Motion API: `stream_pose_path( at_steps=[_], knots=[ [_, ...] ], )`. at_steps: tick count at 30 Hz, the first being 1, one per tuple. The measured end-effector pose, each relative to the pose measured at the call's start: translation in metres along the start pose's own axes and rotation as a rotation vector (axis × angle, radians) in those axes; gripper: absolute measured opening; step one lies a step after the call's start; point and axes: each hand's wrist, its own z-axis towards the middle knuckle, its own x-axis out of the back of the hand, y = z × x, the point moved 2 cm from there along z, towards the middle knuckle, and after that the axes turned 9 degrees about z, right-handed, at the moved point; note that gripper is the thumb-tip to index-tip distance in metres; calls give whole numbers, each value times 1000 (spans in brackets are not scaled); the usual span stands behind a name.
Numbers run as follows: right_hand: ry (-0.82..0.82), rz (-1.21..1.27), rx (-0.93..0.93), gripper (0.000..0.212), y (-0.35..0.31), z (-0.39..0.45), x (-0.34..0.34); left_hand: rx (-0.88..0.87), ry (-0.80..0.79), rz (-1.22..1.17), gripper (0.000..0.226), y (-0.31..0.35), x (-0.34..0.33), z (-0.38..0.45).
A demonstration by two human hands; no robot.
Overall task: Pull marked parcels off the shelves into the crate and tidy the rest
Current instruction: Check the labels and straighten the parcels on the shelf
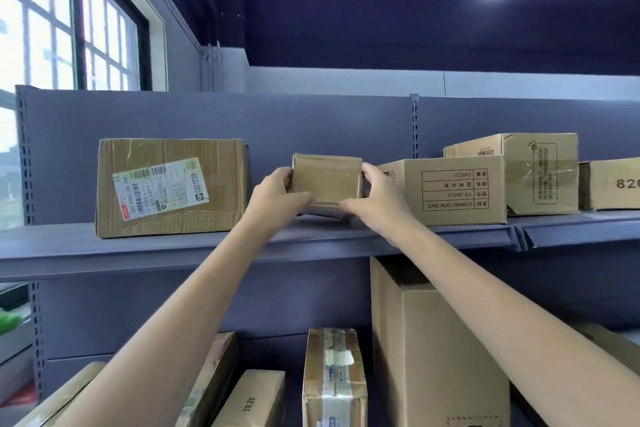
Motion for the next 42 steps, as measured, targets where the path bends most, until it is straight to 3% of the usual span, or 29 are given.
stream_pose_path(
  at_steps=[3,6,12,16,19,22,26,30,35,38,42],
  knots=[
    [13,-8,136,64,-10,-1,4,-77,51,-102,54,11,8,-5],
    [38,-106,224,87,-15,-2,8,-129,104,-190,67,23,16,-7],
    [106,-58,204,95,-22,0,17,-235,71,-318,41,50,22,-15],
    [165,-16,188,80,-19,-1,19,-291,78,-260,48,50,26,-16],
    [206,51,169,64,-13,0,17,-297,97,-74,51,40,26,-16],
    [230,159,141,47,-6,-1,18,-211,113,118,52,23,23,-17],
    [247,298,78,12,2,-3,15,-42,79,135,52,-3,23,-13],
    [251,525,-75,23,17,-2,6,28,90,39,52,-17,26,-10],
    [270,686,-115,7,25,-5,-3,1,148,7,41,-17,27,-10],
    [321,766,-92,27,22,-4,-6,-6,191,21,25,-17,29,-13],
    [316,844,-19,45,4,-5,-5,-37,247,54,21,-17,32,-15]
  ],
)
